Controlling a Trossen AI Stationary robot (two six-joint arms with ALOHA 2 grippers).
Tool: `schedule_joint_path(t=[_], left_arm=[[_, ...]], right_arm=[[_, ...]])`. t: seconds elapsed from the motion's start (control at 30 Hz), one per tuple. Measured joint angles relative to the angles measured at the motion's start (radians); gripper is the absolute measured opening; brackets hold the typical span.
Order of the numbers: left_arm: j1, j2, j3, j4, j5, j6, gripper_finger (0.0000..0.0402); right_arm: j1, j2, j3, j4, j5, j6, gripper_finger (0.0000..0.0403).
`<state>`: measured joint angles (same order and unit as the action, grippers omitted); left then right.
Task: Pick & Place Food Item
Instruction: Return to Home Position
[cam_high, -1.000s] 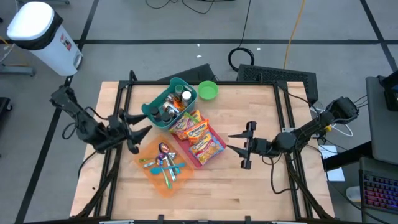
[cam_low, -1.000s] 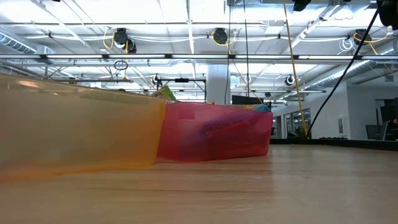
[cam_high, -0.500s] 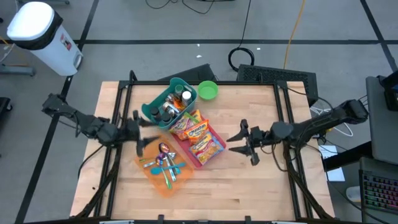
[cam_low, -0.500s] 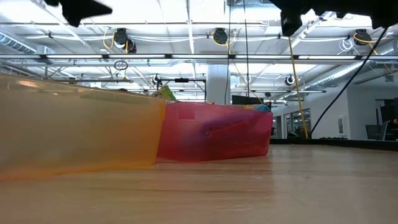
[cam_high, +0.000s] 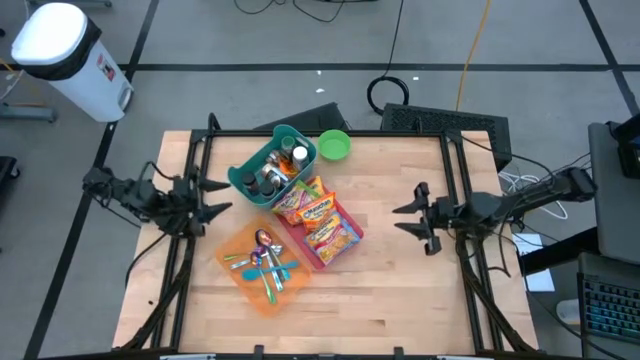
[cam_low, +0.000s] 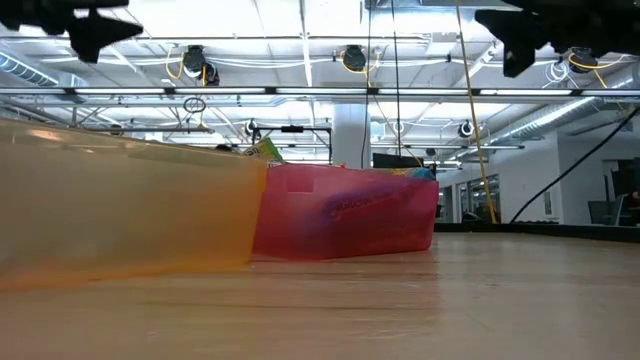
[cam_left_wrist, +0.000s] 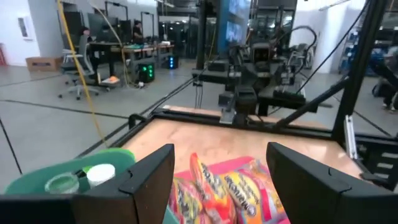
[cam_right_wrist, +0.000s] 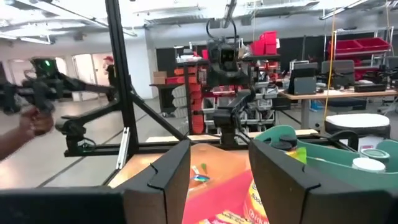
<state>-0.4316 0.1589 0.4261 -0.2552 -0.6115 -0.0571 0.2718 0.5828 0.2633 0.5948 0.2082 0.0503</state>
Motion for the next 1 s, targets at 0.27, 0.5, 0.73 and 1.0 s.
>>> schedule_joint_path(t=[0.27, 0.5, 0.73, 1.0], left_arm=[[0.003, -0.151, -0.134, -0.008, -0.019, 0.002, 0.0257], [0.05, -0.152, -0.119, -0.036, -0.059, 0.005, 0.0257], [0.103, -0.153, -0.153, -0.033, 0.101, -0.032, 0.0257], [0.176, -0.153, -0.233, 0.072, 0.163, -0.04, 0.0258]], right_arm=[[0.0, -0.224, -0.008, -0.286, -0.001, 0.017, 0.0155], [-0.04, -0.326, -0.009, -0.404, 0.001, -0.103, 0.0155], [-0.198, -0.35, -0.01, -0.487, -0.205, -0.105, 0.0155], [-0.395, -0.437, -0.106, -0.382, -0.393, -0.034, 0.0155]])
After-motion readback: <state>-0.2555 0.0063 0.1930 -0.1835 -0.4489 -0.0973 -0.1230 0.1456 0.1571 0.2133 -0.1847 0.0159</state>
